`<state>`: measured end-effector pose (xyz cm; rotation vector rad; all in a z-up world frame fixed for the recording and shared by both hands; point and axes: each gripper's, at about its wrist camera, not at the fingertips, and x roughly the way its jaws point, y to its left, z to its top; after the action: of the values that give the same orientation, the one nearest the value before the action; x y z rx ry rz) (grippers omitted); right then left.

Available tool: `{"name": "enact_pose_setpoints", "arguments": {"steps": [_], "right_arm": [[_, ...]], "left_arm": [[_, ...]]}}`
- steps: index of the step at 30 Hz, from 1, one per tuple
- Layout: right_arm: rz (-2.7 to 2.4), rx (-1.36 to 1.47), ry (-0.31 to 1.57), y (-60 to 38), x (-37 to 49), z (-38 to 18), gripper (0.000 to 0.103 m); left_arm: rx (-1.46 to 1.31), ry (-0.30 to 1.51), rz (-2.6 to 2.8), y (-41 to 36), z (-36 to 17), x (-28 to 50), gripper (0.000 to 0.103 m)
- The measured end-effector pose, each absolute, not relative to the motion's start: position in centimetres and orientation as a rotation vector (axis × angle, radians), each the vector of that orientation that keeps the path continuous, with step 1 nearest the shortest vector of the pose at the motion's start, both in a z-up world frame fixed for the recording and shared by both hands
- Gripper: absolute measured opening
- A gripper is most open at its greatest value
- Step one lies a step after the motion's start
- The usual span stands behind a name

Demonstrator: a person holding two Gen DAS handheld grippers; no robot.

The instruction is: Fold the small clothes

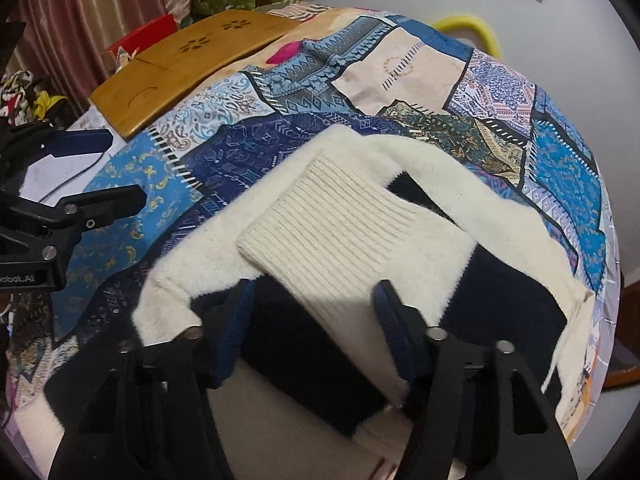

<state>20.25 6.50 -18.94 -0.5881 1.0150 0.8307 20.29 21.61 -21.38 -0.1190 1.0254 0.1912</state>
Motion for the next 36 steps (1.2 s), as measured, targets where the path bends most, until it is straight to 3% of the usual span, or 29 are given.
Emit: {"name": "enact_pose_setpoints", "arguments": {"steps": [7,21,27,36], "right_arm": [[0.808,-0.572,1.012,6.1,21.0,-19.2,0.010],[0.744,-0.376,0.854,0.4,21.0,-12.2,0.007],[0.676,-0.285,0.773,-4.8,21.6,-8.4,0.007],[0.568,-0.169,0.723,-12.8,21.7,-6.2,0.007]], "left_arm": [[-0.090,1.024,0.184,20.8,-21.3,20.6,0.077],[-0.037,0.967,0.178,18.0,-17.4,19.7,0.077],[0.006,0.927,0.168,15.7,-15.6,19.4,0.084],[0.045,0.930,0.148,11.9,-14.7,20.0,0.086]]}}
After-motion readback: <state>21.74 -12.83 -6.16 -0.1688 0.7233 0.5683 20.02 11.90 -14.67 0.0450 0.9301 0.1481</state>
